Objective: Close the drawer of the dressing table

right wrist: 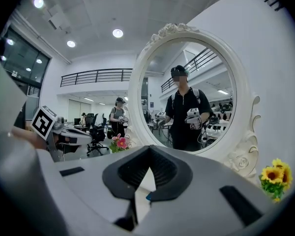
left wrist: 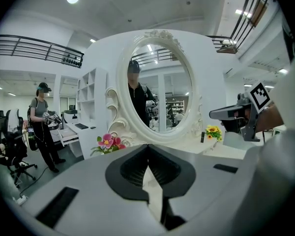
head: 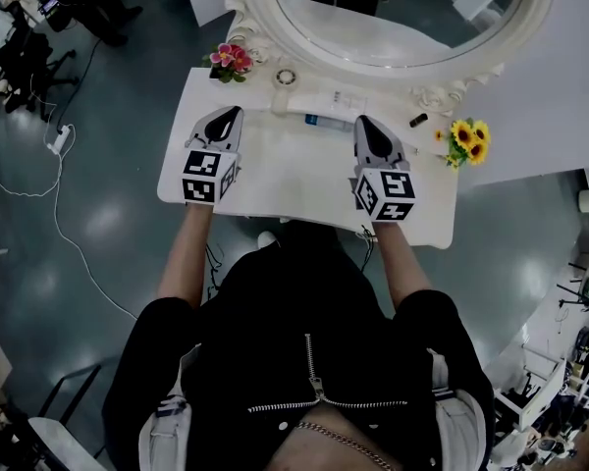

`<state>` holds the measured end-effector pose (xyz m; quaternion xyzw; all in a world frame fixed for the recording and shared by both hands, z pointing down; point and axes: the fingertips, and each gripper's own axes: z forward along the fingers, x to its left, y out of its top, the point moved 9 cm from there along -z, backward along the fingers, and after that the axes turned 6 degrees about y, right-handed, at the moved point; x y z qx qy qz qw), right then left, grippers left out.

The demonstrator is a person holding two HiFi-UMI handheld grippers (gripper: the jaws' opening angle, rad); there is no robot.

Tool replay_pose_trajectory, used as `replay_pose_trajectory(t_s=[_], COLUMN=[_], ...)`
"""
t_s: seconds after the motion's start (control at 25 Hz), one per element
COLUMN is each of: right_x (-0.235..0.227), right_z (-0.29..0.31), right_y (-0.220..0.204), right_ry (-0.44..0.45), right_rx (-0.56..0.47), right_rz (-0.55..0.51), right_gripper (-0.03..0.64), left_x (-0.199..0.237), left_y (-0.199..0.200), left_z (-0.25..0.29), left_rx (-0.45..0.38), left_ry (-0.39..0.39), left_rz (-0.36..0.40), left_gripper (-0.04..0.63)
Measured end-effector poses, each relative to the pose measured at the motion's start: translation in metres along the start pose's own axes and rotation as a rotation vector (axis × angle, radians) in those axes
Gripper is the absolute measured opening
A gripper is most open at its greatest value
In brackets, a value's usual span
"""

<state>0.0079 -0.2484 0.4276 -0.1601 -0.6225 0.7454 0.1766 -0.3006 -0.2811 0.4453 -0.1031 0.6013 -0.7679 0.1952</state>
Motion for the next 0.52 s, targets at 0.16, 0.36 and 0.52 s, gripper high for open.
replay_pose_trajectory(t_s=[0.16, 0.36, 0.52], right_x=[0.001, 0.001, 0.003], right_z=[0.002, 0.007, 0.011], right_y=[-0.001, -0.004, -0.005], right_ry=[0.008, 0.017, 0.022], right_rx=[0.002, 0.007, 0.011], right_rz=[0.005, 0.014, 0.018], right_gripper=[0.003, 0.003, 0.003], left_x=[0.001, 0.002, 0.004], left_y=[0.000, -0.001, -0.003], left_z=[0.001, 0.004, 0.009], left_rx=[0.005, 0.010, 0.017], left_ry=[0.005, 0.006, 0.004], left_rz=[-0.001, -0.002, -0.004], left_gripper=[0.021, 0.021, 0.021])
